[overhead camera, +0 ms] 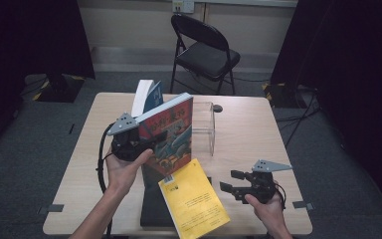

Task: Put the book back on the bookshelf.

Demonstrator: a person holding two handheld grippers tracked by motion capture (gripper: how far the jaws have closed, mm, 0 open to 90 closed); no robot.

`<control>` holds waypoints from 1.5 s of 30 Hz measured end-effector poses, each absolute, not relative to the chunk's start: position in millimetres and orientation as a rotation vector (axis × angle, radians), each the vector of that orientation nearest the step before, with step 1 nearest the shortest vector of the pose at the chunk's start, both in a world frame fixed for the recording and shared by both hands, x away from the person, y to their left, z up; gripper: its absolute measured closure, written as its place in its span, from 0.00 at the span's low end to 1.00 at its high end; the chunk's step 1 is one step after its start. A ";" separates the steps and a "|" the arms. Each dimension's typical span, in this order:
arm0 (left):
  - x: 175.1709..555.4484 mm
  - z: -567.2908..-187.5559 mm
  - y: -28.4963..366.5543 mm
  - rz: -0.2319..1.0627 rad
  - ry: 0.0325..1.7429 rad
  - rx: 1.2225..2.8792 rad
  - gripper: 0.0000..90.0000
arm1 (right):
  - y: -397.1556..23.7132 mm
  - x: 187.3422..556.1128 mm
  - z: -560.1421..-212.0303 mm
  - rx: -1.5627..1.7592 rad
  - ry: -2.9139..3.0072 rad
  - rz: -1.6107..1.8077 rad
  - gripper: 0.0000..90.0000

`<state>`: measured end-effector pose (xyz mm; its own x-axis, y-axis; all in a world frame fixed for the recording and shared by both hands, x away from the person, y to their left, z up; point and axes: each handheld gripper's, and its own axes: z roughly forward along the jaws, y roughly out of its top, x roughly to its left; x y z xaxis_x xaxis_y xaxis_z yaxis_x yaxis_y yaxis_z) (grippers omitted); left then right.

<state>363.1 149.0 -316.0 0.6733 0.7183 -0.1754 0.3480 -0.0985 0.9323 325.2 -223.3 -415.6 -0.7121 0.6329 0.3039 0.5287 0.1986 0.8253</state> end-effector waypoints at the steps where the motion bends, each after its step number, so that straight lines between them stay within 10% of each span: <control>1: 364.3 -315.7 148.2 0.394 0.869 1.707 0.83 | -223.5 325.2 -416.0 1.145 2.353 1.547 0.32; 45: 416.1 -325.5 115.1 0.588 1.044 1.658 0.83 | -223.8 327.5 -420.6 1.144 2.379 1.547 0.32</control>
